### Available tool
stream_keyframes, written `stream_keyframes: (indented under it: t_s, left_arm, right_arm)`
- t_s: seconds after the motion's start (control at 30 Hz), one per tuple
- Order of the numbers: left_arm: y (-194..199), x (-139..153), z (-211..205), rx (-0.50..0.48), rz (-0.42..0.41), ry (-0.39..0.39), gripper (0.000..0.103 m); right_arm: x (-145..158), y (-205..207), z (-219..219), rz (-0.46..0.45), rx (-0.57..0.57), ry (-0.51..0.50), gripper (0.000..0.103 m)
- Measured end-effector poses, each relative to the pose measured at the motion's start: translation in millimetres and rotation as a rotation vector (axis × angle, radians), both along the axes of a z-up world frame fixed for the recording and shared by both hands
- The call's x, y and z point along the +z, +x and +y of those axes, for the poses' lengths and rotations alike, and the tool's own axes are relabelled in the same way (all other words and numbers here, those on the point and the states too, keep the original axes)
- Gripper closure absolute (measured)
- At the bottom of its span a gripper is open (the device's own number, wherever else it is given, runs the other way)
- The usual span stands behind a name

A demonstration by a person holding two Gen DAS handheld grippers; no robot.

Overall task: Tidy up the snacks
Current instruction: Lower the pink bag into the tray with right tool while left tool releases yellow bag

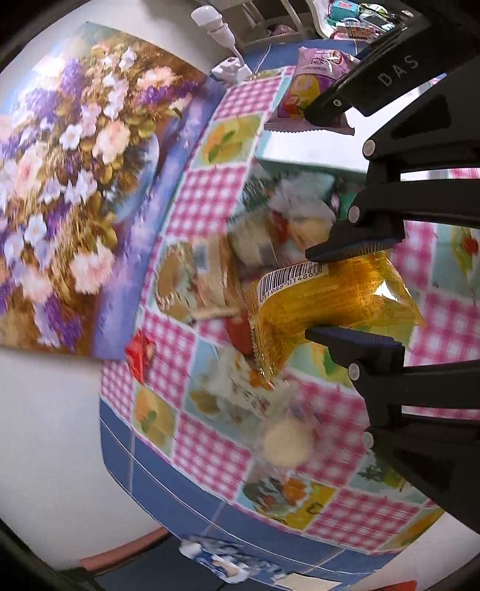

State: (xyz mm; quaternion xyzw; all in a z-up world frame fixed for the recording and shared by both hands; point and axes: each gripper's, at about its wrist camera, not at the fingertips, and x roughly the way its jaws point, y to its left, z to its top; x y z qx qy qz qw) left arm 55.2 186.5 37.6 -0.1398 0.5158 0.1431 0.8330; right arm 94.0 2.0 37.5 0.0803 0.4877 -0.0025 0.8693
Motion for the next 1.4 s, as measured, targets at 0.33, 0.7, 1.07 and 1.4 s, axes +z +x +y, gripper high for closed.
stream_keyframes:
  t_s: [0.33, 0.7, 1.07, 1.4]
  left_arm:
    - [37.4, 0.1, -49.0, -0.076, 0.002, 0.004, 0.066]
    - [69.6, -14.2, -116.6, -0.212, -0.002, -0.006, 0.066]
    - [92.5, -27.1, -169.1, -0.319, -0.003, 0.027, 0.066]
    - [93.9, -30.1, -162.7, -0.288, 0.004, 0.048, 0.066]
  right_arm:
    - [-2.3, 22.3, -71.3, 0.012, -0.173, 0.026, 0.024]
    - [-22.8, 32.3, -154.2, 0.063, -0.381, -0.003, 0.024]
    - [-48.1, 31.6, -190.2, 0.121, -0.441, 0.039, 0.024]
    - [-74.6, 31.7, -184.9, 0.208, -0.414, 0.068, 0.023]
